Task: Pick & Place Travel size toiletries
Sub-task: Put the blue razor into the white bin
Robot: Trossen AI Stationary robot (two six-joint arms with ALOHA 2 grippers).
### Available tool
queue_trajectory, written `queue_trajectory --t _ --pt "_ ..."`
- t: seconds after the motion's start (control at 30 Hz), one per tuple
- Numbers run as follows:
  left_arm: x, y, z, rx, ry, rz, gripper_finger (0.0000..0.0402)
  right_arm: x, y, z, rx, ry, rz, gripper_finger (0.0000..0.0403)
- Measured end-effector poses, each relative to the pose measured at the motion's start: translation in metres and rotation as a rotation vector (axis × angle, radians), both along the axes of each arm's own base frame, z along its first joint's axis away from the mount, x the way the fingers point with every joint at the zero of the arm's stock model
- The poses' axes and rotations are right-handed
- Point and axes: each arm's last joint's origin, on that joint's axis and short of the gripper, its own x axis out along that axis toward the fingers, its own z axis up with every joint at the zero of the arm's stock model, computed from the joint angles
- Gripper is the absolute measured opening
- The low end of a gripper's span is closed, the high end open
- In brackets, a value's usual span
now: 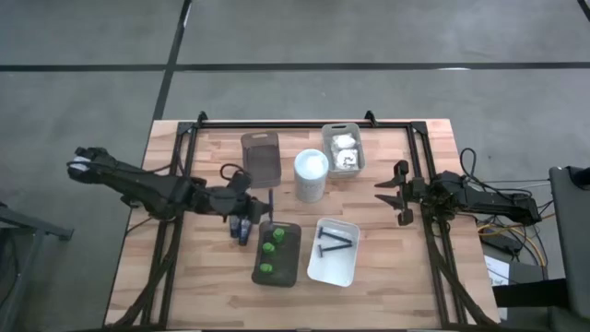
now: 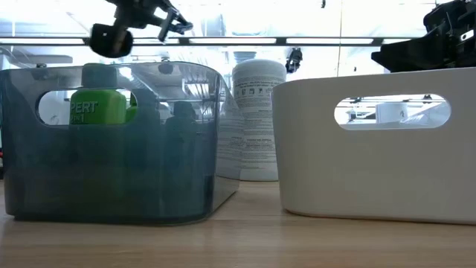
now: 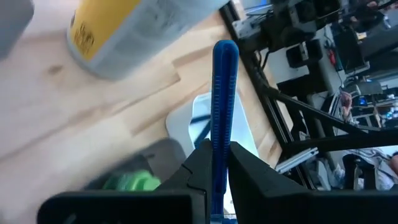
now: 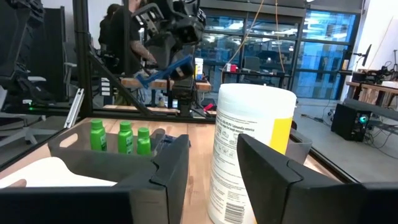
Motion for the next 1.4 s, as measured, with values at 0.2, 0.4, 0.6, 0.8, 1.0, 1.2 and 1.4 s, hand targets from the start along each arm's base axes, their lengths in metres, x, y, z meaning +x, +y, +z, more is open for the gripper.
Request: queue_trajectory --t 0.2,0.4,0.6,0.8,1.0,1.2,1.4 --pt "0.01 0.006 0.006 0.078 -0.04 -0.033 0.0037 0.0 0.0 0.0 0.0 0.0 0.0 0.0116" --pt "0.041 0.002 0.012 0.23 -0.02 -0.12 0.0037 0.0 0.0 0.0 0.0 0.0 0.0 0.0098" --pt "0.084 0.003 0.019 0.459 0.023 -0.209 0.0037 0.0 0.0 0.0 0.0 0.0 0.0 0.0079" --pt "0.131 0.004 0.027 0.629 0.031 -0.298 0.0037 0.0 0.0 0.0 0.0 0.0 0.0 0.0062" --pt "0.173 -0.001 0.02 0.669 0.026 -0.389 0.0037 0.0 0.0 0.0 0.0 0.0 0.001 0.0052" --pt "0.2 -0.008 0.003 0.61 0.023 -0.466 0.0037 0.0 0.0 0.0 -0.001 -0.001 0.001 0.0062" --pt "0.21 -0.011 -0.021 0.469 0.067 -0.459 0.0037 0.0 0.0 0.0 -0.001 -0.001 0.001 0.0082"
